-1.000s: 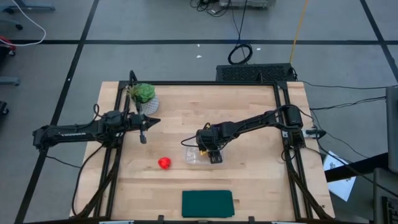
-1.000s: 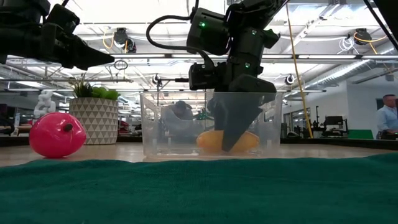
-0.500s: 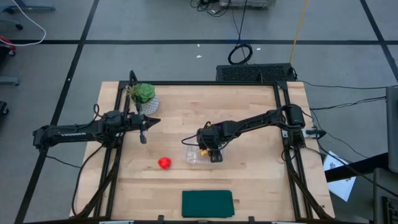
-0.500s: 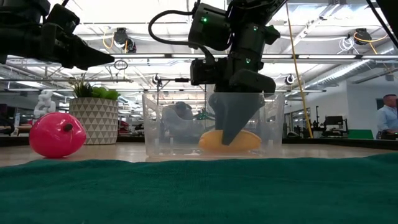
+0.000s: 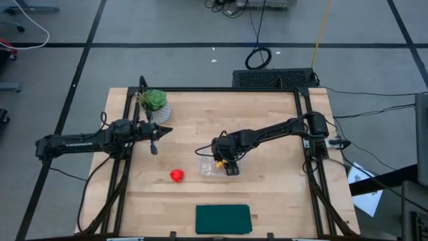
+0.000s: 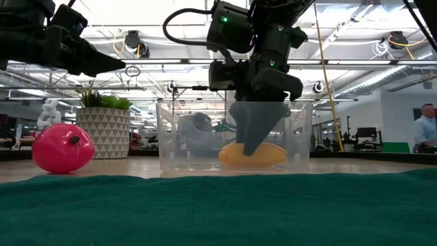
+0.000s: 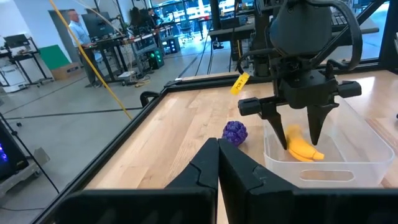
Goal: Pick and placing Produce into tupperware
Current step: Put the apple into the transparent bin
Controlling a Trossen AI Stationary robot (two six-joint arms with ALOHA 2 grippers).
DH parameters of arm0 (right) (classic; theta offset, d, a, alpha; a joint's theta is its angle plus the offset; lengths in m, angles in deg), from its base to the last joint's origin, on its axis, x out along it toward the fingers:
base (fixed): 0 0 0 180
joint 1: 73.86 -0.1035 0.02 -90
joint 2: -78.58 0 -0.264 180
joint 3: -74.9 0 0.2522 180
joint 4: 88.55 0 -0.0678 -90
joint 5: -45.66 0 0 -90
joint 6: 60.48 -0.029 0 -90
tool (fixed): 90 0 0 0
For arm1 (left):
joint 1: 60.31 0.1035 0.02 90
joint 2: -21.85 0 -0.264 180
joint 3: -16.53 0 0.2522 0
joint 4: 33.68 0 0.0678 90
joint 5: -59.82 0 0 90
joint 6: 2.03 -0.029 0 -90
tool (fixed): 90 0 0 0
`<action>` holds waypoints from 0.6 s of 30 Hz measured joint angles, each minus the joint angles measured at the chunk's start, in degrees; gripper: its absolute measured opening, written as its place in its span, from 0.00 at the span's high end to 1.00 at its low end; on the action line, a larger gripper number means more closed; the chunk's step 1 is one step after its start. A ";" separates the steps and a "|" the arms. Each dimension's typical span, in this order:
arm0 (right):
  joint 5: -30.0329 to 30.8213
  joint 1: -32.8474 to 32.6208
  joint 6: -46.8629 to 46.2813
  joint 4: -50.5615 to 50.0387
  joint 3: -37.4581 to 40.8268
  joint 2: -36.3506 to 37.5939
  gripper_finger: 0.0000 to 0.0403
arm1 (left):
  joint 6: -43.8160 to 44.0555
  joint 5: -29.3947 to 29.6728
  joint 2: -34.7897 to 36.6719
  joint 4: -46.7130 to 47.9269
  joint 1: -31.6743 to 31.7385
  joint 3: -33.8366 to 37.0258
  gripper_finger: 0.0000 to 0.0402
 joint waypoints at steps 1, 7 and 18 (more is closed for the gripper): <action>0.00 -0.02 -0.04 0.02 0.00 0.00 0.45 | 0.00 0.00 -0.02 0.00 -0.01 0.00 0.99; 0.00 0.00 -0.27 -0.52 -0.30 0.00 0.45 | 0.00 0.01 -0.01 0.00 0.01 0.00 0.99; 0.02 -0.02 0.08 -4.66 -5.16 0.20 0.45 | 0.02 0.00 -0.01 0.00 0.00 0.00 0.99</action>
